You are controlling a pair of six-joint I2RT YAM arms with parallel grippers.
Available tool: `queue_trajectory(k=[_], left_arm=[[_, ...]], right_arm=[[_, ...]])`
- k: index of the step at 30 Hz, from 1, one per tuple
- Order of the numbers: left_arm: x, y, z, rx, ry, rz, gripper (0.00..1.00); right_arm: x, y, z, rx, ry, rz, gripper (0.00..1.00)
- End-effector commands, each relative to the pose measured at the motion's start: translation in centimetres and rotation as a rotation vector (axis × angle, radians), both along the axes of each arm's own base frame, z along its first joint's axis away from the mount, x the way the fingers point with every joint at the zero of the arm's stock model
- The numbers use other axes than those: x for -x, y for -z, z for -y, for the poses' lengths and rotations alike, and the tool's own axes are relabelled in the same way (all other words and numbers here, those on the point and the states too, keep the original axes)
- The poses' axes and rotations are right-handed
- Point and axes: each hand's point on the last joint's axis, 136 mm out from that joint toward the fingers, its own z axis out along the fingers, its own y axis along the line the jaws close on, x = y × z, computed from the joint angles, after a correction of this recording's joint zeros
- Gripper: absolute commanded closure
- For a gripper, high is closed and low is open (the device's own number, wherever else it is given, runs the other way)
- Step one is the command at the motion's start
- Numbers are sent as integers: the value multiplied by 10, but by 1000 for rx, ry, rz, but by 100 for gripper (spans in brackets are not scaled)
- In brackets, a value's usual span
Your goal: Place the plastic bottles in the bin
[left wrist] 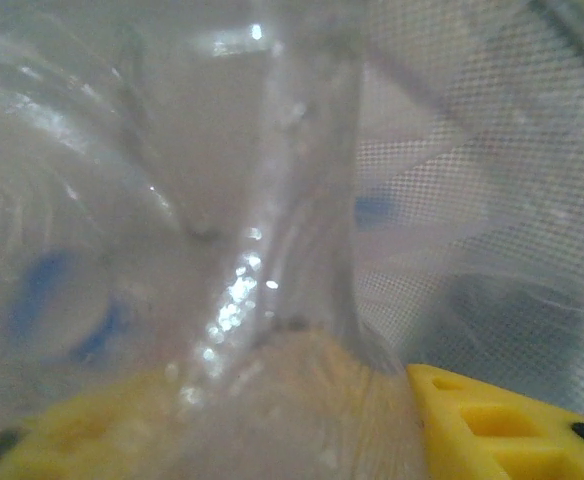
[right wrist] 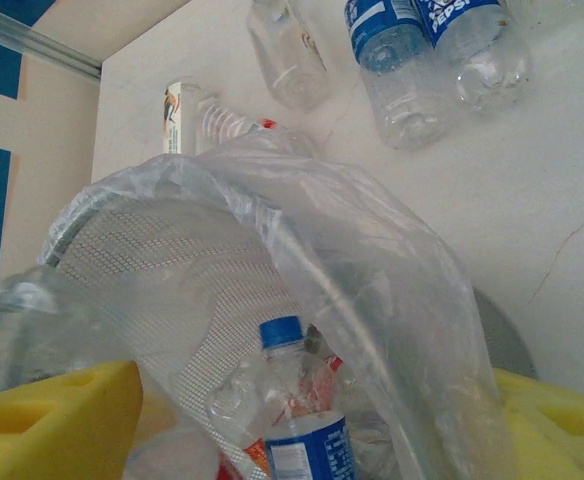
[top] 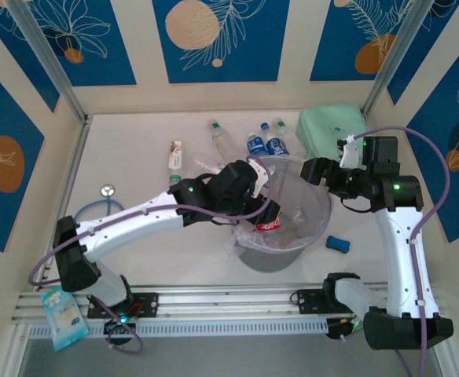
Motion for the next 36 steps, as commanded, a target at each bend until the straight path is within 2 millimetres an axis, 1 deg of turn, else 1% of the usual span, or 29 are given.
queue_trajectory(k=[1,2,3,5,6,8,10,15,17,20,24,26,31,36], left_arm=[[14,10,3,-29,72,-2,73],[12,8,1,-32,73,19,67],[11,6,0,-31,70,37,59],[10,-7,1,-6,91,81,34],[11,-13,2,7,102,97,24],[9,-28,1,28,109,139,12],[4,-39,-3,33,89,181,7],[-4,-65,-10,43,59,262,8],[-8,-74,-10,56,43,291,13],[-14,-78,-6,61,31,308,26],[-18,-67,8,46,38,287,43],[-16,-61,17,59,49,252,49],[-20,-43,37,75,48,206,55],[-21,-35,53,113,50,181,56]], right_arm=[[-1,-4,-5,-16,-21,11,19],[-1,-4,-5,-16,-23,11,19],[-1,-3,-5,-15,-24,9,19],[-2,-4,-5,-13,-23,13,19],[-2,-4,-5,-12,-25,15,19],[-2,-3,-5,-10,-25,12,19],[-1,-2,-5,-9,-25,13,19],[-1,-2,-5,-3,-30,15,19],[-2,-4,-4,3,-29,21,19],[-2,-6,-4,2,-30,26,19],[-1,-5,-4,-1,-30,25,19],[0,-6,-5,-3,-31,24,19],[-1,-8,-5,-9,-28,26,19],[1,-2,-7,-16,-33,9,19]])
